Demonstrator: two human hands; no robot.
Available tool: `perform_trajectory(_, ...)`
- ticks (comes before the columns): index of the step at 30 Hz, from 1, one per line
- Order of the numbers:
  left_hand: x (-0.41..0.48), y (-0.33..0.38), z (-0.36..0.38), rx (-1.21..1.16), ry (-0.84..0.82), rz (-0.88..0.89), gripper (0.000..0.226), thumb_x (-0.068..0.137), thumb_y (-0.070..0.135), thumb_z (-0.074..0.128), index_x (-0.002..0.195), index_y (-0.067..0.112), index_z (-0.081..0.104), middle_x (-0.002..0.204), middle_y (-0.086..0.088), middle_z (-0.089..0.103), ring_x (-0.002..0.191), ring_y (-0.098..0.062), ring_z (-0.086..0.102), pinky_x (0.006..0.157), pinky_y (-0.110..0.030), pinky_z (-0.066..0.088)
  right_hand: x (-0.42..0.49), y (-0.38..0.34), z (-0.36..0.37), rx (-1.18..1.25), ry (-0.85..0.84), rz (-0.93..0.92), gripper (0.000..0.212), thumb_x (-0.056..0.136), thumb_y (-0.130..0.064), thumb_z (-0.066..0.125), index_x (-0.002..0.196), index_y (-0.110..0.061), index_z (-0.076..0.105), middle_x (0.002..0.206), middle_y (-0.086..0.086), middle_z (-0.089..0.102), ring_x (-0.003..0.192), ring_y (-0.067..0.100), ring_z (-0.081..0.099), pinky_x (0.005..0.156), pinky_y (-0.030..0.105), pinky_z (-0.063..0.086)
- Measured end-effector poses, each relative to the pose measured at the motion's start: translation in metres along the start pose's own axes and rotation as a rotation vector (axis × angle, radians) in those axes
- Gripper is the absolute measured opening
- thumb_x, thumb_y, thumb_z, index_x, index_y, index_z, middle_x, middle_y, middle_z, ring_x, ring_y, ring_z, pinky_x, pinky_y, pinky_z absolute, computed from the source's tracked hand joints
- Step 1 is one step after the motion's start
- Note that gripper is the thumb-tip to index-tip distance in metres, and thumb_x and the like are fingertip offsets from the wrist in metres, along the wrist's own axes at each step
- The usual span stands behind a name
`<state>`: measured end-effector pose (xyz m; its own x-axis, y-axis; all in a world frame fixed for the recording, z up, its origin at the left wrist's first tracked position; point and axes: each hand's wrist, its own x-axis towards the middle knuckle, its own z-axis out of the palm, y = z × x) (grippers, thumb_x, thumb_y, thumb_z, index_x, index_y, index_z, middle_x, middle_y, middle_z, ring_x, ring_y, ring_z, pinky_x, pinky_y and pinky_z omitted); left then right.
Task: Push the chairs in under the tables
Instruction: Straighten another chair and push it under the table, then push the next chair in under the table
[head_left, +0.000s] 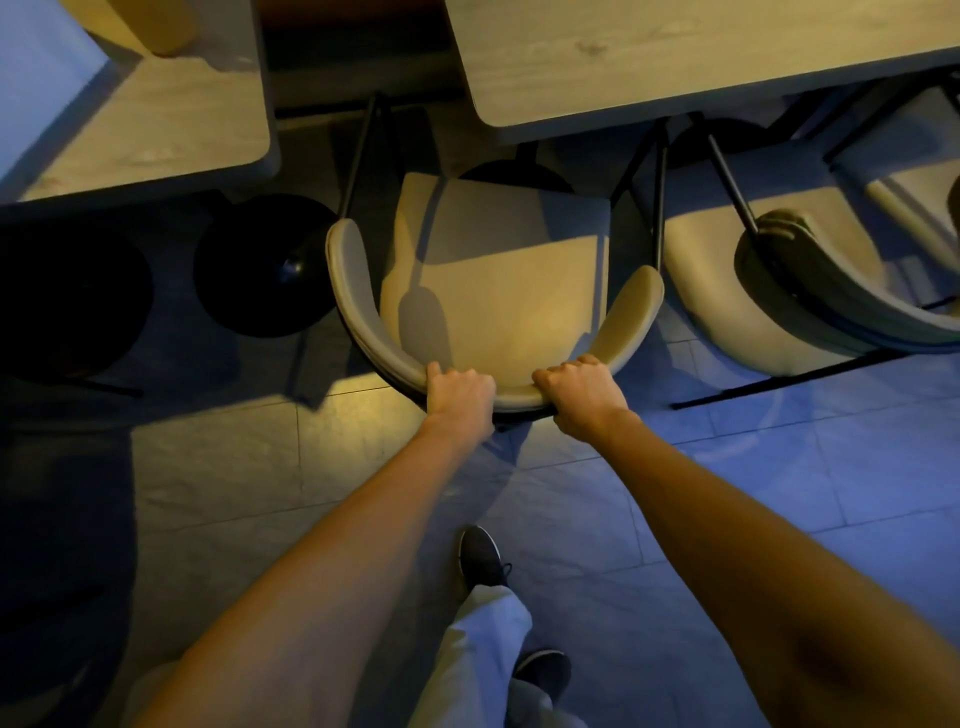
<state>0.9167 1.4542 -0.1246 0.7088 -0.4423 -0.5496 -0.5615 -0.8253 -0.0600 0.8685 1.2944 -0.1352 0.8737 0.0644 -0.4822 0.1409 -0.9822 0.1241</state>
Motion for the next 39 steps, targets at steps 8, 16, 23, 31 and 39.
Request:
perform_trajectory(8,-0.03,0.002,0.017,0.035,0.188,0.019,0.044,0.085,0.025,0.069,0.125,0.019,0.052,0.124,-0.009,0.061,0.12,-0.031,0.052,0.113,-0.048,0.027,-0.02,-0.018,0.007,0.088,0.107,0.082,0.043,0.082,-0.025,0.065,0.123,-0.017,0.057,0.119,0.006,0.065,0.114,0.028,0.056,0.108,0.041,0.035)
perform_trajectory(16,-0.063,0.027,-0.022,-0.057,0.053,0.021,0.048,0.094,0.038,0.057,0.136,0.017,0.048,0.135,-0.013,0.054,0.128,-0.035,0.046,0.105,-0.051,0.036,-0.063,-0.01,-0.036,0.317,0.006,0.08,0.043,0.09,-0.019,0.058,0.132,-0.016,0.053,0.128,0.009,0.06,0.118,0.03,0.053,0.101,0.043,0.044)
perform_trajectory(23,-0.124,0.095,-0.075,-0.092,0.144,0.125,0.05,0.095,0.04,0.056,0.14,0.02,0.046,0.131,-0.011,0.053,0.123,-0.033,0.05,0.099,-0.047,0.04,-0.16,0.021,-0.061,0.304,0.043,0.205,0.052,0.094,-0.026,0.056,0.144,-0.018,0.045,0.138,0.01,0.053,0.125,0.031,0.049,0.103,0.046,0.041)
perform_trajectory(31,-0.184,0.214,-0.123,-0.074,0.281,0.302,0.049,0.092,0.042,0.06,0.135,0.022,0.047,0.136,-0.009,0.051,0.129,-0.035,0.047,0.105,-0.051,0.039,-0.303,0.074,-0.062,0.27,0.145,0.351,0.052,0.095,-0.038,0.059,0.142,-0.019,0.045,0.134,0.01,0.054,0.123,0.03,0.05,0.101,0.045,0.043)
perform_trajectory(39,-0.194,0.307,-0.154,0.022,0.343,0.456,0.045,0.098,0.045,0.049,0.134,0.017,0.049,0.131,-0.013,0.052,0.123,-0.037,0.05,0.1,-0.051,0.042,-0.385,0.152,-0.033,0.366,0.109,0.522,0.05,0.094,-0.029,0.06,0.141,-0.018,0.049,0.136,0.011,0.055,0.126,0.032,0.05,0.102,0.047,0.042)
